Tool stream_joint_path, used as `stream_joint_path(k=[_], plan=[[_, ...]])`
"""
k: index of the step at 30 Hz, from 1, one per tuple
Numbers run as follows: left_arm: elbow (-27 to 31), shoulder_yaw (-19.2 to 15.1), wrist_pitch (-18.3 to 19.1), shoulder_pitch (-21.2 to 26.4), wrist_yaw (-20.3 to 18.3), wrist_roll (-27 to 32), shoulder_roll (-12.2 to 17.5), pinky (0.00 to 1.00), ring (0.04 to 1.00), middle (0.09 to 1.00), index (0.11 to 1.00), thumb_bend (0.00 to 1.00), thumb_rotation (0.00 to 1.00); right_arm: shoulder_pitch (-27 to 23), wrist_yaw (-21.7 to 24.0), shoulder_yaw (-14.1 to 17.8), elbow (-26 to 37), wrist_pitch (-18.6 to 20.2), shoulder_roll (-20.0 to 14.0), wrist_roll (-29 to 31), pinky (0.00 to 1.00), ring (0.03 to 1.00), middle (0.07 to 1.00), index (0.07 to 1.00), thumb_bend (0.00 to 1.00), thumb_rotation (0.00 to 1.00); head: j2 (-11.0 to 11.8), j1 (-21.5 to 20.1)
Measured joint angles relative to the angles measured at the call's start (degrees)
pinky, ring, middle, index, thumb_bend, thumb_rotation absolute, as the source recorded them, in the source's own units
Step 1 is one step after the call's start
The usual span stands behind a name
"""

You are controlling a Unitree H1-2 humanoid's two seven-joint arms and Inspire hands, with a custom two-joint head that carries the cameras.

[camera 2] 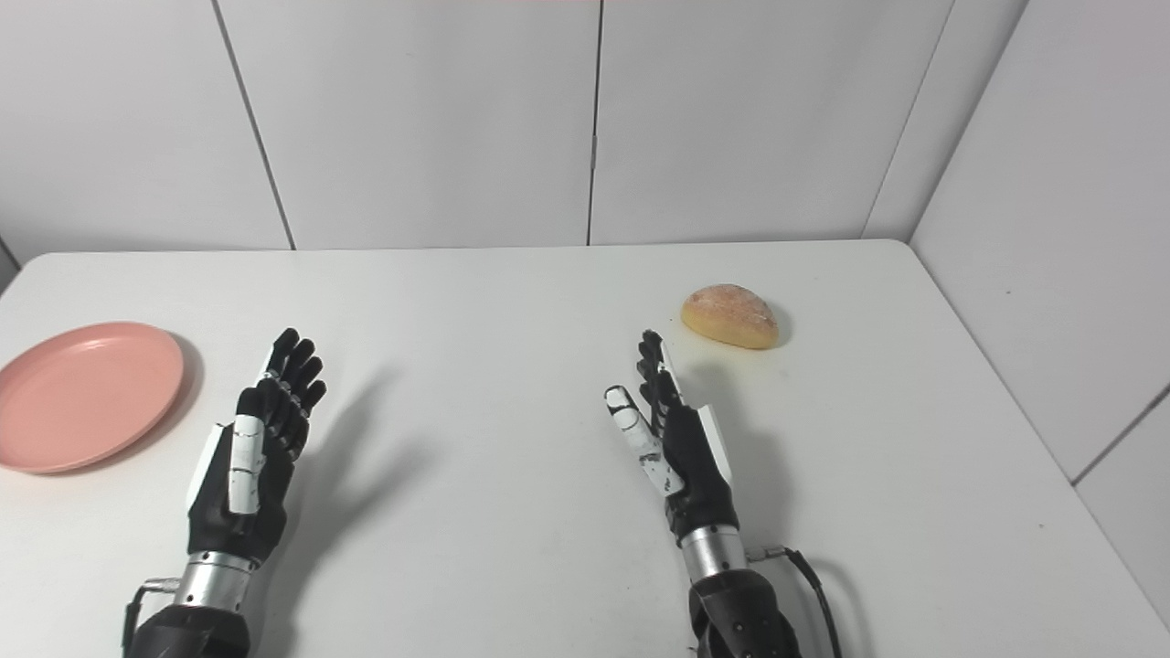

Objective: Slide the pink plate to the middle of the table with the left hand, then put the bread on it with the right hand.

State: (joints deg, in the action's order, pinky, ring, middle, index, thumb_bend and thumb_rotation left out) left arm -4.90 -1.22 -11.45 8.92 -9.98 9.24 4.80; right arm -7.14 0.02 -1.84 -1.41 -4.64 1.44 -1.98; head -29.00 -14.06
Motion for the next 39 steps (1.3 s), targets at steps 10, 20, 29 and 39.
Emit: stream_joint_path(k=[10, 20, 29, 39], plan=[[-0.01, 0.17, -0.7, 0.0, 0.19, -0.83, -0.03, 1.0, 1.0, 1.0, 1.0, 0.62, 1.0, 0.54, 0.02, 0.89, -0.35, -0.02, -0.39, 1.3, 1.0, 1.0, 1.0, 1.0, 0.62, 0.8, -0.88, 0.0], [0.17, 0.94, 0.36, 0.12, 0.22, -1.58, -0.67, 1.0, 1.0, 1.0, 1.0, 0.65, 0.97, 0.54, 0.66, 1.76, 1.11, 0.01, -2.11, 3.06, 1.0, 1.0, 1.0, 1.0, 0.61, 0.78, -3.78, 6.15], [0.35, 1.9, 1.64, 0.11, 0.9, -3.33, -1.55, 1.0, 1.0, 1.0, 1.0, 0.65, 0.98, 0.59, 0.98, 1.87, 1.65, 0.01, -2.72, 3.79, 1.0, 1.0, 1.0, 1.0, 0.62, 0.8, -3.95, 7.82], [0.13, 2.36, 1.26, 0.14, 2.19, -5.05, -1.99, 1.0, 1.0, 1.0, 1.0, 0.66, 1.0, 1.01, 1.84, 2.09, 1.71, 0.01, -3.34, 5.1, 1.0, 1.0, 1.0, 1.0, 0.6, 0.78, -1.14, 18.54]])
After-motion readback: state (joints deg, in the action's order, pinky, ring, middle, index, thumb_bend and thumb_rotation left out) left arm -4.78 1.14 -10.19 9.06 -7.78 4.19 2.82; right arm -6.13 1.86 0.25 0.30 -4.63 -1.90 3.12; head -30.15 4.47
